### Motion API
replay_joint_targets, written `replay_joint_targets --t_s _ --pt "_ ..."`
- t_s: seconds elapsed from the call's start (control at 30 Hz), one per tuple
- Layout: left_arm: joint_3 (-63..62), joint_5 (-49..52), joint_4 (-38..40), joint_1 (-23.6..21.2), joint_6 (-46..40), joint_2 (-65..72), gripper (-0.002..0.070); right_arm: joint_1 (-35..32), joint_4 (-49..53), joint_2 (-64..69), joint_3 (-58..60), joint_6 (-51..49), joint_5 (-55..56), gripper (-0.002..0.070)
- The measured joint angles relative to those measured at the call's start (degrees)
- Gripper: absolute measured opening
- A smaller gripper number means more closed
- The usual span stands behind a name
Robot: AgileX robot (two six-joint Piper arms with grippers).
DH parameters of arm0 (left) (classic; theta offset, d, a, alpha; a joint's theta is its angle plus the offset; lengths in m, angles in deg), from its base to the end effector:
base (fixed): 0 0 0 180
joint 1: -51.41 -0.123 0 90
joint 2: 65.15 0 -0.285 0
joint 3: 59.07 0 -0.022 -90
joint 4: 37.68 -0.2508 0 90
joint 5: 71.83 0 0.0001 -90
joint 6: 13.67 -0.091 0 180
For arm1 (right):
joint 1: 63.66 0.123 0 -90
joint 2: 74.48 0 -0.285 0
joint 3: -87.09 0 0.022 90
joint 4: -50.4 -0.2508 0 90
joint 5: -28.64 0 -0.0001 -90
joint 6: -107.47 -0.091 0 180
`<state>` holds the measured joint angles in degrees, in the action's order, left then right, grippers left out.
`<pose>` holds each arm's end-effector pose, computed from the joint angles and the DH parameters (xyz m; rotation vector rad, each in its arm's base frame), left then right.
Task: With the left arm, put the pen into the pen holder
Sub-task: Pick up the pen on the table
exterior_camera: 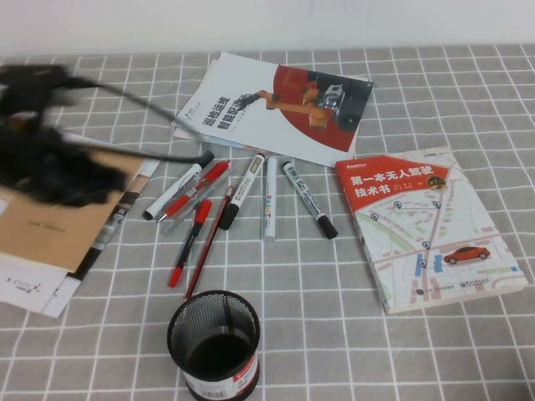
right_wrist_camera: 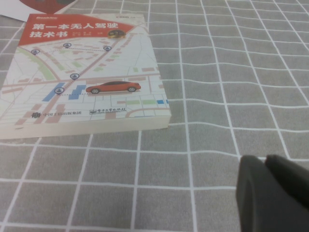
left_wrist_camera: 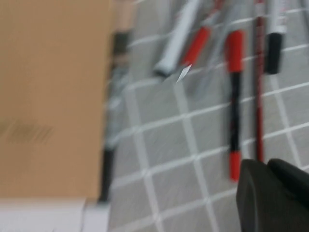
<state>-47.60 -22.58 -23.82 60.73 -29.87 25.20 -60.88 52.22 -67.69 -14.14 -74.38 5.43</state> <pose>0.2895 -0.0643 0.3004 0.4353 2.5793 -0.2530 0.0515 0.0014 0.1687 -0.0346 1.8979 0.0232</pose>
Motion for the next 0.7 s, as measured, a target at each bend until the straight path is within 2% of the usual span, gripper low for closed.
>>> replay_joint_targets --t_s 0.2,0.5,0.7 --pt "-15.82 6.48 -3.61 7.39 -1.78 14.31 -0.0002 0.00 0.00 0.00 0.00 0.00 0.00 -0.0015" --pt "-40.67 19.38 -5.36 7.94 -3.65 33.28 -0.0002 0.00 0.00 0.00 0.00 0.00 0.00 -0.0015" --pt "-50.74 20.88 -7.17 7.94 -6.11 41.05 0.0018 0.00 0.00 0.00 0.00 0.00 0.00 -0.0015"
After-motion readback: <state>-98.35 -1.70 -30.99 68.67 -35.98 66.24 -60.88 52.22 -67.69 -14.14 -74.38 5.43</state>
